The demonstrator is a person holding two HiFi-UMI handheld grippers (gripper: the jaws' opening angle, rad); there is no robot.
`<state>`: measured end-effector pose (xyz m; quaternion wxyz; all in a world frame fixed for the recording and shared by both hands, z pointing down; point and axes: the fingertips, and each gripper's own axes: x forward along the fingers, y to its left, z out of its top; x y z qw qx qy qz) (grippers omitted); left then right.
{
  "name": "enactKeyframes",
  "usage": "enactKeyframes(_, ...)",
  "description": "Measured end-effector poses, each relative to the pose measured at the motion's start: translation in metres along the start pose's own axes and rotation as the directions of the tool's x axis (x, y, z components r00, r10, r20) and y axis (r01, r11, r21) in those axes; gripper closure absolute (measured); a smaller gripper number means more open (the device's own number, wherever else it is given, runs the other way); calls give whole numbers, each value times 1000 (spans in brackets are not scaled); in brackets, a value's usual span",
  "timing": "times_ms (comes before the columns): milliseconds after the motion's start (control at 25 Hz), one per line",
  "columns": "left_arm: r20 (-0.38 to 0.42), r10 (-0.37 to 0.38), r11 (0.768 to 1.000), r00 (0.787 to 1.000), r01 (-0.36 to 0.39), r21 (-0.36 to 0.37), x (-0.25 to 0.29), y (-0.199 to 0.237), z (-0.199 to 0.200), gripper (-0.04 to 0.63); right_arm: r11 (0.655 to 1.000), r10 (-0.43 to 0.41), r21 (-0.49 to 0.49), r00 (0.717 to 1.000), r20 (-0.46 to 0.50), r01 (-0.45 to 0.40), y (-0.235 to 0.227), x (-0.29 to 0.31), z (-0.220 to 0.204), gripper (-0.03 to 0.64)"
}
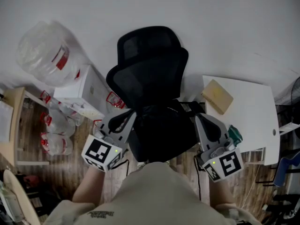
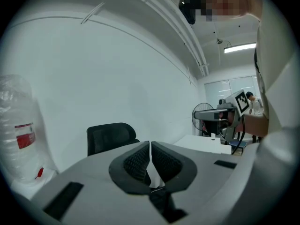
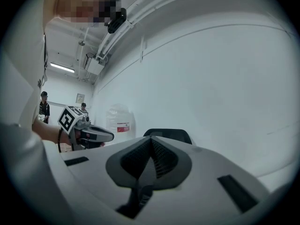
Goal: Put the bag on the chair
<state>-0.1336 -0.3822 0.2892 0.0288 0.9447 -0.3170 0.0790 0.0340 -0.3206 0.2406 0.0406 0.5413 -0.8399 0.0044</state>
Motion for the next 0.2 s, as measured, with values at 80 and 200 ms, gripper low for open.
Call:
enactKeyframes(80, 2, 1, 1000, 1000, -1, -1, 1, -1, 1, 565, 1000, -1, 3, 1000, -1, 1, -1, 0, -2, 595)
enactKeyframes(200, 4, -1, 1000, 1000, 1, -1, 2, -2, 2, 565, 1000, -3, 10, 1000, -1, 3, -1, 0, -5, 595)
